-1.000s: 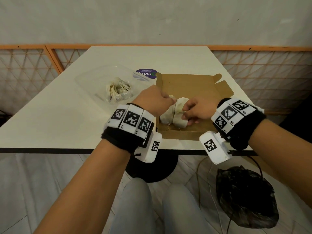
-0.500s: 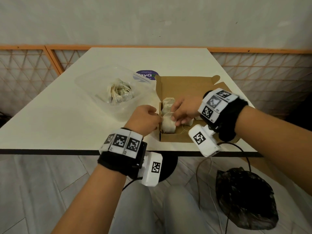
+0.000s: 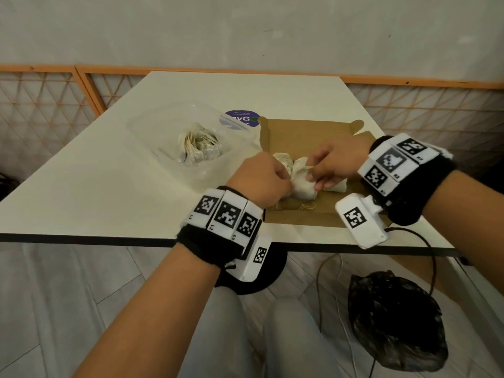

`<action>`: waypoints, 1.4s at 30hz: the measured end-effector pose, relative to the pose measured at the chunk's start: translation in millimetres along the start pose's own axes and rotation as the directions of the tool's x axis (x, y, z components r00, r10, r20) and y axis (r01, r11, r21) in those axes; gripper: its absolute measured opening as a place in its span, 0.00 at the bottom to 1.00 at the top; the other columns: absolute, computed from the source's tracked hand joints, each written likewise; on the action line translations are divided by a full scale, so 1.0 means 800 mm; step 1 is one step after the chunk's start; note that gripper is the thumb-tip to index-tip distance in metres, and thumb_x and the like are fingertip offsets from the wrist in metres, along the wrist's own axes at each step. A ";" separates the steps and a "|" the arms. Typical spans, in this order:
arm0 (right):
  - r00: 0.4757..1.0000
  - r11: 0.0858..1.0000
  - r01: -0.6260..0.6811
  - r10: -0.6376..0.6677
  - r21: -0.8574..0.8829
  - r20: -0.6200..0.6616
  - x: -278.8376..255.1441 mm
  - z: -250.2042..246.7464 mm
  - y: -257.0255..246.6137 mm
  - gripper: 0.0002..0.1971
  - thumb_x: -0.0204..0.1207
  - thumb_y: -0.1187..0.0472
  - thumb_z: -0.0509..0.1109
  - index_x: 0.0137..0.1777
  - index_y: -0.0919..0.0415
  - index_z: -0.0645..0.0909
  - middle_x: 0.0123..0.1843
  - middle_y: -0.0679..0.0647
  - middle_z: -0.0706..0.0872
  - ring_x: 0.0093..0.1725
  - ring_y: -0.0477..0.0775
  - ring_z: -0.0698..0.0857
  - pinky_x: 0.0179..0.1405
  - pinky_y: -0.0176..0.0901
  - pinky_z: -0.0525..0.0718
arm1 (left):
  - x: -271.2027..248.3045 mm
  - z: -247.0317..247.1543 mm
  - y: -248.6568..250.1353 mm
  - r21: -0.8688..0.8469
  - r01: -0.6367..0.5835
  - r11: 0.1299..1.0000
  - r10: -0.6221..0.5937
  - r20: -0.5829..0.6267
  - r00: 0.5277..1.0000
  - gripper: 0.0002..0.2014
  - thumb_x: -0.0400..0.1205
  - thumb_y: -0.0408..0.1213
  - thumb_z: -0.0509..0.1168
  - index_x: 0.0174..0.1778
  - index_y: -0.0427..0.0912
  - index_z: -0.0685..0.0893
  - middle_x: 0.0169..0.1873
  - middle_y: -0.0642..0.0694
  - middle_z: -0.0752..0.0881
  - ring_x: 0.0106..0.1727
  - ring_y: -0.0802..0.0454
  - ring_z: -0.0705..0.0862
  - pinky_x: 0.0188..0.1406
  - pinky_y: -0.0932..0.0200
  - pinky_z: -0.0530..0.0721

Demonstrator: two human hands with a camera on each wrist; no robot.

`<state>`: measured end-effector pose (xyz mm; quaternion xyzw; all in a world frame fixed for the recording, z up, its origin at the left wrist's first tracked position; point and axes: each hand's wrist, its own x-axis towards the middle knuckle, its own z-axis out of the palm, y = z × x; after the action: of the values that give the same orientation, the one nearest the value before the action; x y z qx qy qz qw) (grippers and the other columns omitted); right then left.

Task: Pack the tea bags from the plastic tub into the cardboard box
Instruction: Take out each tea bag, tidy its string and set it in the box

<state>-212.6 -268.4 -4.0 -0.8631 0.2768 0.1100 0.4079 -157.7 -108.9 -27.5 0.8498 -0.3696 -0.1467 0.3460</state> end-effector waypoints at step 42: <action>0.933 0.656 0.265 -0.360 -0.706 0.016 -0.043 0.098 0.038 0.30 0.77 0.32 0.46 0.76 0.41 0.64 0.72 0.45 0.66 0.68 0.51 0.65 0.66 0.50 0.65 | -0.005 0.039 -0.059 -0.824 0.272 0.497 -0.366 0.086 0.927 0.22 0.78 0.28 0.65 0.69 0.38 0.77 0.59 0.39 0.83 0.52 0.49 0.81 0.53 0.54 0.79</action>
<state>-255.2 -210.7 -60.2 -0.9919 0.0868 0.0801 0.0465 -151.9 -98.1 -82.8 0.6483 -0.0763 -0.3203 0.6866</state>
